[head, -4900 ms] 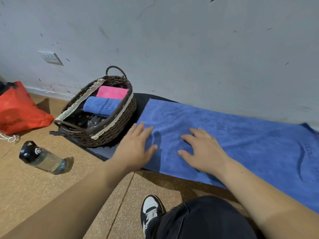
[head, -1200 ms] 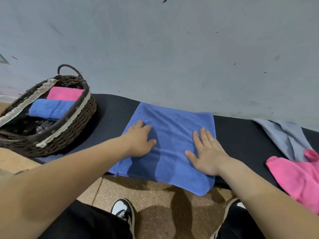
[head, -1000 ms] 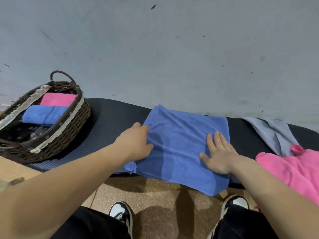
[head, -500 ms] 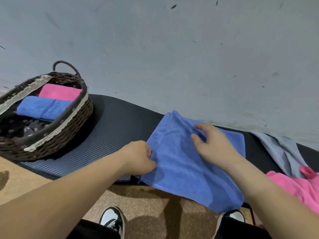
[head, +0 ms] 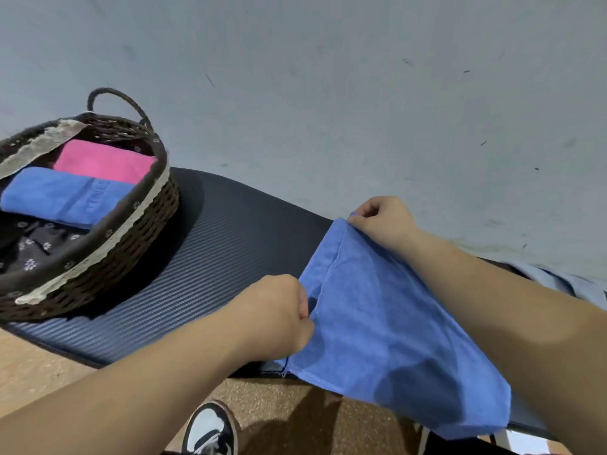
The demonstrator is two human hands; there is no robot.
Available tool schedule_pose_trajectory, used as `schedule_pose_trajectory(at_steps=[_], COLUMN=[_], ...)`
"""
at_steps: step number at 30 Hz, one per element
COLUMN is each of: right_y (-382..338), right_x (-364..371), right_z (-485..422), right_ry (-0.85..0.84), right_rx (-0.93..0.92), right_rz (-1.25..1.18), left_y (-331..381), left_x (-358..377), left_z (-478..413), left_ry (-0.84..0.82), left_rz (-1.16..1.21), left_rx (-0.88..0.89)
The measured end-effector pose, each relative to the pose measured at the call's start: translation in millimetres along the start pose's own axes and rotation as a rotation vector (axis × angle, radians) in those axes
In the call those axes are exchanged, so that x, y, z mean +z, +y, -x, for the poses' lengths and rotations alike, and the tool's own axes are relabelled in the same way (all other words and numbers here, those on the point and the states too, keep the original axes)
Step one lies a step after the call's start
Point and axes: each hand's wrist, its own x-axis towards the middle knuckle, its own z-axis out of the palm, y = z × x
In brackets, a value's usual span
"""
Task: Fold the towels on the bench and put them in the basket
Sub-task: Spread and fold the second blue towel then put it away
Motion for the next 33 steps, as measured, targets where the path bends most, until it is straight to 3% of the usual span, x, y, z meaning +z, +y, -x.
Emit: schedule_pose_trajectory(at_steps=[6, 9, 15, 21, 26, 30, 33], right_y=[-21, -37, -19, -5, -11, -3, 16], right_x=[-15, -13, 25, 38, 31, 9, -15], right_z=[2, -3, -13, -20, -15, 15, 46], right_ry=[0.233, 0.206, 0.052, 0.071, 0.082, 0.126, 0.064], right_rx=[-0.091, -0.127, -0.046, -0.028, -0.086, -0.256, -0.288], right_rz=[-0.084, -0.018, 0.05, 0.088, 0.218, 0.395, 0.517], left_y=[11, 4, -9, -18, -24, -24, -18], left_x=[-12, -18, -17, -16, -15, -18, -21], left_z=[12, 12, 11, 4, -1, -4, 3], left_ry=[-0.027, -0.001, -0.031, 0.006, 0.046, 0.055, 0.096], left_rz=[0.16, 0.231, 0.108, -0.031, -0.161, -0.215, -0.289], left_rx=[-0.072, -0.119, -0.182, -0.18, -0.177, -0.19, -0.189])
